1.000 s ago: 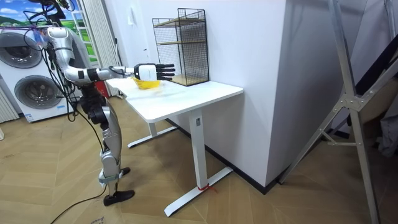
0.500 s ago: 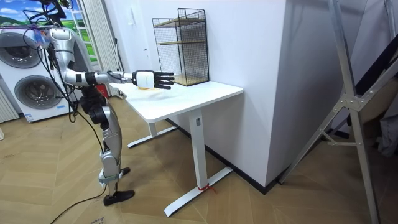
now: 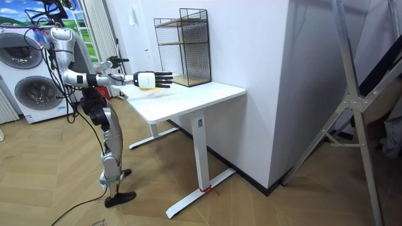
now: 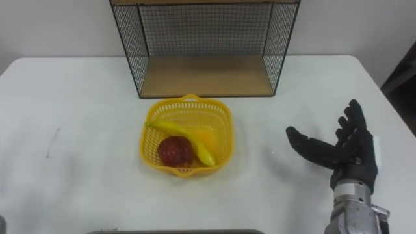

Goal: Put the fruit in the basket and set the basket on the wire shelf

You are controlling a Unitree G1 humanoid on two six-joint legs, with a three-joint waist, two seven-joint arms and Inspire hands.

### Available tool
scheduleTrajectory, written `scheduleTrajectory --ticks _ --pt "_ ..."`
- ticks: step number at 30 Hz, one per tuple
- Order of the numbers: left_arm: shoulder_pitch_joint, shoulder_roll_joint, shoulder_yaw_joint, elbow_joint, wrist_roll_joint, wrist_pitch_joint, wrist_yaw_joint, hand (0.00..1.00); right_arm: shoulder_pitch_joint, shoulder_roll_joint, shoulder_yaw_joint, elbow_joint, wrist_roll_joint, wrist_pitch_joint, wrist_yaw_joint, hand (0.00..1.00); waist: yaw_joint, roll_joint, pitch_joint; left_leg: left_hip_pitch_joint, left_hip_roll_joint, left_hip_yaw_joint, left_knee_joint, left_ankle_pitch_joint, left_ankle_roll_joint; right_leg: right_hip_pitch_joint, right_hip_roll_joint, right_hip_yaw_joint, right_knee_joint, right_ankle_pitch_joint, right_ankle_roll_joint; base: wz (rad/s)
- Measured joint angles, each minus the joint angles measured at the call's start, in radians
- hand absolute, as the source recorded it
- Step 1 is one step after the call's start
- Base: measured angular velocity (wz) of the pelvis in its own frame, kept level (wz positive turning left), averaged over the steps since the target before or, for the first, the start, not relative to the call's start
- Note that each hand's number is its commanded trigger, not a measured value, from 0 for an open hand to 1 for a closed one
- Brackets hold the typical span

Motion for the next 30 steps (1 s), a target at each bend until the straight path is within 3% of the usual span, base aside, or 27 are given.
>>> scheduleTrajectory --ticks 4,10,14,19,30 --pt "-0.002 -0.002 -0.136 0.038 -0.004 -0.005 -0.15 0.0 -0.014 0.007 0.073 0.041 -0.032 -0.009 0.069 0.0 -0.016 -0.007 0.0028 0.002 0.0 0.006 -0.003 0.0 0.0 -0.002 0.0 0.006 0.001 0.0 0.0 -0.05" --pt "-0.016 -0.004 -0.237 0.139 -0.008 -0.006 -0.349 0.0 -0.057 0.037 0.083 0.079 -0.031 -0.031 0.113 0.0 -0.024 -0.025 0.0141 0.0 0.002 0.017 -0.002 0.001 0.001 -0.003 0.0 0.013 0.0 0.0 0.0 -0.04" --pt "-0.045 -0.006 -0.256 0.201 -0.056 -0.006 -0.441 0.0 -0.081 0.04 0.116 0.093 -0.023 -0.049 0.123 0.0 -0.024 -0.031 0.0148 -0.002 0.002 0.017 -0.001 0.001 0.001 -0.006 0.0 0.013 -0.002 0.001 0.0 0.0" --pt "-0.066 -0.007 -0.272 0.273 -0.128 -0.006 -0.531 0.0 -0.093 0.041 0.163 0.119 -0.017 -0.065 0.158 0.0 -0.026 -0.023 0.0131 -0.001 0.002 0.017 0.001 0.001 0.001 -0.003 0.0 0.012 -0.001 0.001 -0.001 0.0" --pt "-0.065 -0.009 -0.283 0.29 -0.159 0.002 -0.599 0.0 -0.134 0.041 0.175 0.204 0.114 -0.069 0.204 0.0 -0.045 -0.004 0.0054 0.002 0.003 0.017 -0.001 0.001 0.001 -0.003 0.001 0.011 0.011 0.001 -0.001 0.0"
